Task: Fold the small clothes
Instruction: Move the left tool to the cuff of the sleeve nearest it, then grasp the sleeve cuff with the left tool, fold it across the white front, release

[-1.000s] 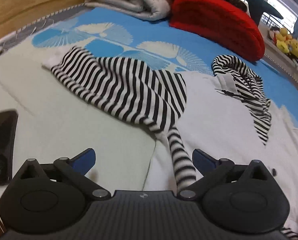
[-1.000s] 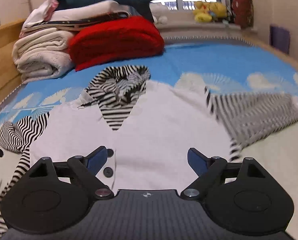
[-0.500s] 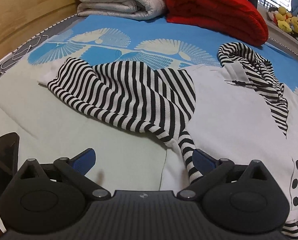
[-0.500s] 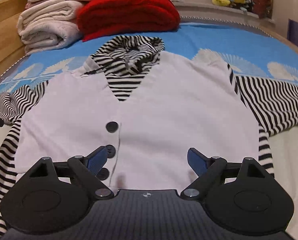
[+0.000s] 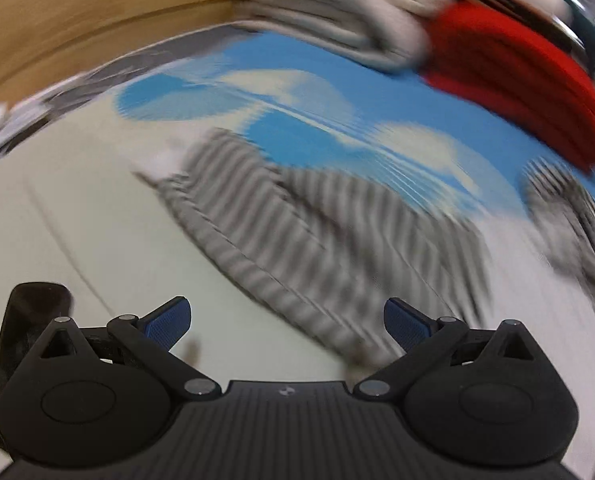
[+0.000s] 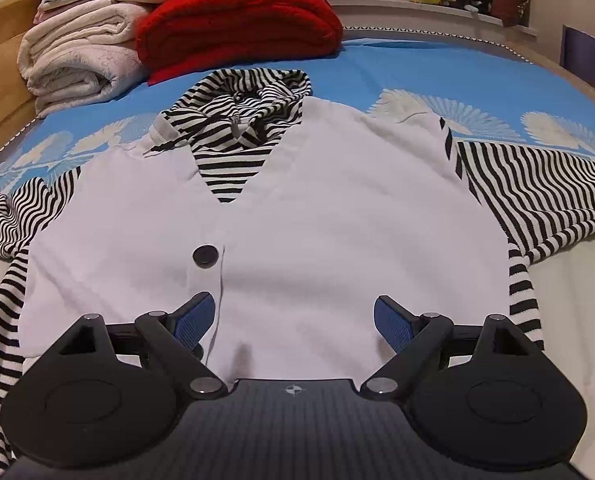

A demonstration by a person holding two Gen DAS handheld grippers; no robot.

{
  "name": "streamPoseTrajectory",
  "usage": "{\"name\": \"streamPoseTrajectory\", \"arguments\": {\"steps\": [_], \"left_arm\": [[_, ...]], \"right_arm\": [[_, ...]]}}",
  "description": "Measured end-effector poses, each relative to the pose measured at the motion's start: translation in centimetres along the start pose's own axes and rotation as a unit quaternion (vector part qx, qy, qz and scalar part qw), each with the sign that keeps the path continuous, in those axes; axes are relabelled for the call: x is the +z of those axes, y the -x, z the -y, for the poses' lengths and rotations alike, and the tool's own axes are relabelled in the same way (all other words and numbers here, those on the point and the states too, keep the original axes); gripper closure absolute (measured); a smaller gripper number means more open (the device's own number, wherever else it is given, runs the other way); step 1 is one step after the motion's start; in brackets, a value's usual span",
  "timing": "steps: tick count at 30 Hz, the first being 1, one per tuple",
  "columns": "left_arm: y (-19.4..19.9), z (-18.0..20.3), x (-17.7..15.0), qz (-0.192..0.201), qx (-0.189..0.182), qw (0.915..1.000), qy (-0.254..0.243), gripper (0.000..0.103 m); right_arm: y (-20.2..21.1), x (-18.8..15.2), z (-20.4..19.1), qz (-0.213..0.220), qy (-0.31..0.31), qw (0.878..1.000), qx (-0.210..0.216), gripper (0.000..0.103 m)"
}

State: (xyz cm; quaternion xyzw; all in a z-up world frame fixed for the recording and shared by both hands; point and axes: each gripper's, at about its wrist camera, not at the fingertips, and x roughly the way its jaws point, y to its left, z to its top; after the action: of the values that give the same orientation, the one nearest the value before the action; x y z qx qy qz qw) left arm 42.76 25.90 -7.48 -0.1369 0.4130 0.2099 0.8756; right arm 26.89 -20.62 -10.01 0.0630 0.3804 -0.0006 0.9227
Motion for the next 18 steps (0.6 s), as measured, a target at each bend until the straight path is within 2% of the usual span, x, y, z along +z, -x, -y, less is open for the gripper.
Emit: {"name": "streamPoseTrajectory", "arguments": {"steps": [2,4,7,8,9,11,13,14,16,18], "left_arm": [[-2.4,-2.8,1.8,-0.014,-0.002,0.9976,0.068,0.0],[-4.5,-5.2,2.8,-0.03,-0.028,0.9899,0.135,0.0],[-7.1,-6.8,3.9,-0.047,-0.054,0.979,0.191,0.004],[-7.8,-7.2,4.3,-0.051,-0.057,0.9761,0.203,0.013],[-8.4,-7.4,4.6,-0.051,-0.056,0.974,0.214,0.044],[-9.0,-8.0,5.3,-0.049,-0.049,0.9724,0.223,0.097],[-8.8,-9.3,5.9,-0.057,-0.05,0.9604,0.268,0.099],[-8.2,-9.4,6.4,-0.051,-0.051,0.9586,0.275,0.099],[-5.9,-8.5,7.7,-0.017,-0.046,0.9646,0.259,0.099],[-2.8,-5.3,8.9,0.029,-0.061,0.9716,0.227,0.099]], "right_arm": [[0.0,0.0,0.1,0.002,-0.002,1.0,-0.001,0.015],[-0.1,0.0,0.1,0.001,-0.002,1.0,-0.003,0.015],[-0.5,0.0,0.0,-0.004,0.001,1.0,-0.004,0.015],[-0.7,0.0,0.0,-0.006,0.002,1.0,-0.005,0.015],[-0.8,0.0,0.0,-0.009,0.002,1.0,-0.005,0.015],[-1.0,-0.1,0.0,-0.012,0.0,1.0,-0.007,0.015],[-1.1,0.0,0.2,-0.013,-0.008,1.0,-0.018,0.015],[-1.1,0.0,0.3,-0.013,-0.01,1.0,-0.019,0.015],[-0.9,0.2,0.5,-0.01,-0.016,1.0,-0.018,0.015],[-0.4,0.6,0.7,-0.001,-0.022,1.0,-0.013,0.015]]}}
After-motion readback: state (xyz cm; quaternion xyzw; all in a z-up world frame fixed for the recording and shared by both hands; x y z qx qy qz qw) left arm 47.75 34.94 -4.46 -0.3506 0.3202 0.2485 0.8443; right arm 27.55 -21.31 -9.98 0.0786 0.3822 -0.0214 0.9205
